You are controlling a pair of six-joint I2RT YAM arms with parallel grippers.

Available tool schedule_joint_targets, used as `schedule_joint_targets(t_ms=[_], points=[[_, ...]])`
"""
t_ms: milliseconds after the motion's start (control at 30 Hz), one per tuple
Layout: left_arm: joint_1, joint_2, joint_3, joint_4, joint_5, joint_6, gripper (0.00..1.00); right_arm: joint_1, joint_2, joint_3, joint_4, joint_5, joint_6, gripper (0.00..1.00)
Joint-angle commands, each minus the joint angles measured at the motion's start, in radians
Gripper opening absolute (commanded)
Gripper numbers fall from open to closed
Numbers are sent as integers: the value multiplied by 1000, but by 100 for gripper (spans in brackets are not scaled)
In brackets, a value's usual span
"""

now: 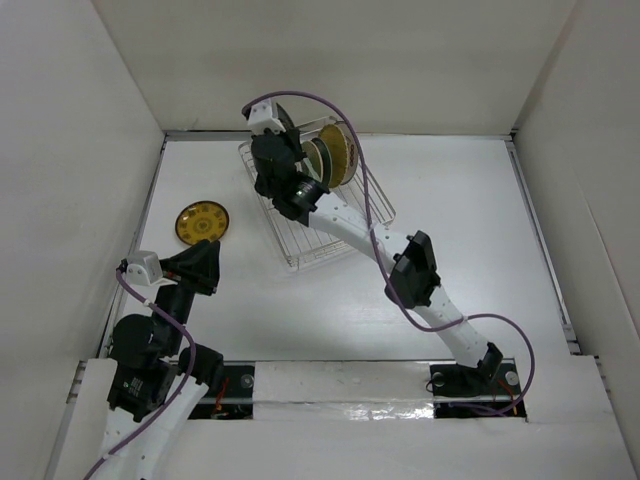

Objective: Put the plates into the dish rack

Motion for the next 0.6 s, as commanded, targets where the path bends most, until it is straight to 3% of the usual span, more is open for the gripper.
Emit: schedule_joint_targets(t_ms=[0, 567], points=[[-7, -14, -5, 34, -3, 10, 26, 3, 38, 54, -19, -31, 84, 0], [-7, 0, -3, 29, -4, 8, 26, -17, 116, 6, -126, -44, 242, 0]])
